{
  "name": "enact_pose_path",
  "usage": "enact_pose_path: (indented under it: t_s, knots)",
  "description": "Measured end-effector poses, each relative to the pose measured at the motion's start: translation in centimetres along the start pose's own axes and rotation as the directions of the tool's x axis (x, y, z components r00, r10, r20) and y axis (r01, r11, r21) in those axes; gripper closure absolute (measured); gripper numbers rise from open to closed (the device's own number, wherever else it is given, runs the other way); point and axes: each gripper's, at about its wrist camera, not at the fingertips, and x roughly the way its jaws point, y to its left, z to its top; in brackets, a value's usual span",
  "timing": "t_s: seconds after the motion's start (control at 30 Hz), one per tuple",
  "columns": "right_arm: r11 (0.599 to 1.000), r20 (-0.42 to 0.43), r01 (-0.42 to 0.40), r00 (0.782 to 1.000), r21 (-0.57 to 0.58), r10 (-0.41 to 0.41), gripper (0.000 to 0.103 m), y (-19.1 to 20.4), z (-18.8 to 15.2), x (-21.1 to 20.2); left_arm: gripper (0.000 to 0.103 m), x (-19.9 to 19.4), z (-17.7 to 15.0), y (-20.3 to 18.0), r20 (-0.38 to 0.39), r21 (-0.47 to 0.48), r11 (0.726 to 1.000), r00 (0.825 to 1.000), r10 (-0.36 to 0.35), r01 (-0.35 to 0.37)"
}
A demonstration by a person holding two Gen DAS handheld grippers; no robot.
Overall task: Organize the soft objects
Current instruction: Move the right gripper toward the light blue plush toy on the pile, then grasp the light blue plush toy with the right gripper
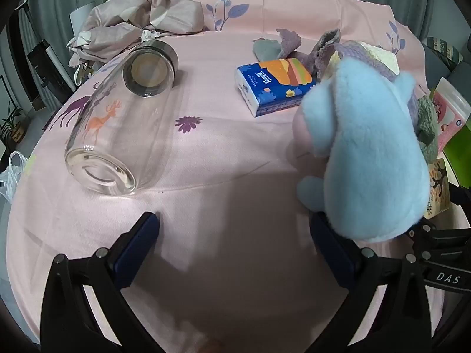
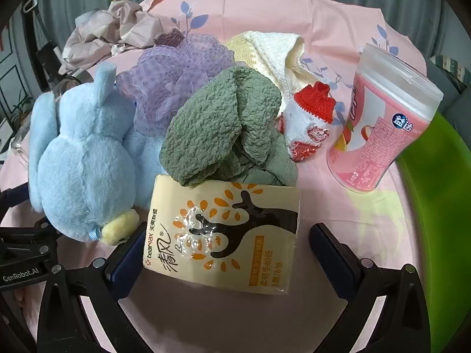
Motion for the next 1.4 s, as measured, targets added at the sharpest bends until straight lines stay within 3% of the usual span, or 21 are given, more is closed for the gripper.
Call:
enact_pose_path:
  t_s: [0.6, 0.9, 1.17, 1.3, 1.4]
  knots:
    - [1.0, -0.017, 0.002, 1.0, -0.003, -0.002, 0.0, 0.1, 0.1, 0.1, 0.001, -0.5, -0.5, 0.1, -0.022, -0.027, 1.0, 1.0, 0.008, -0.009]
    - [1.0, -0.02, 0.003, 1.0, -0.004, -0.004, 0.0, 0.2, 0.2, 0.1, 0.002, -1.8, -0.2, 1.0, -0.067, -0.123, 0.989, 0.993, -0.094, 0.085]
    - [1.0, -0.063, 0.017, 0.998, 0.008, -0.016, 0.0, 0.5, 1.0, -0.3, 0.008, -4.1, 0.8, 0.3, -0.006, -0.152, 0.977, 0.989, -0.151, 0.148]
    - [0.999, 0.044, 0.044, 0.998, -0.024, -0.043, 0.0, 1.4, 2.0, -3.1, 0.009, -5.1, 1.3, 0.2, 0.027, -0.149, 0.97, 0.981, -0.193, 0.194]
    - [0.999, 0.119, -0.041, 0.992, 0.0, 0.041, 0.001, 1.0, 2.6, -6.4, 0.016, -5.6, 1.6, 0.2, 0.05, -0.166, 0.958, 0.972, -0.228, 0.233]
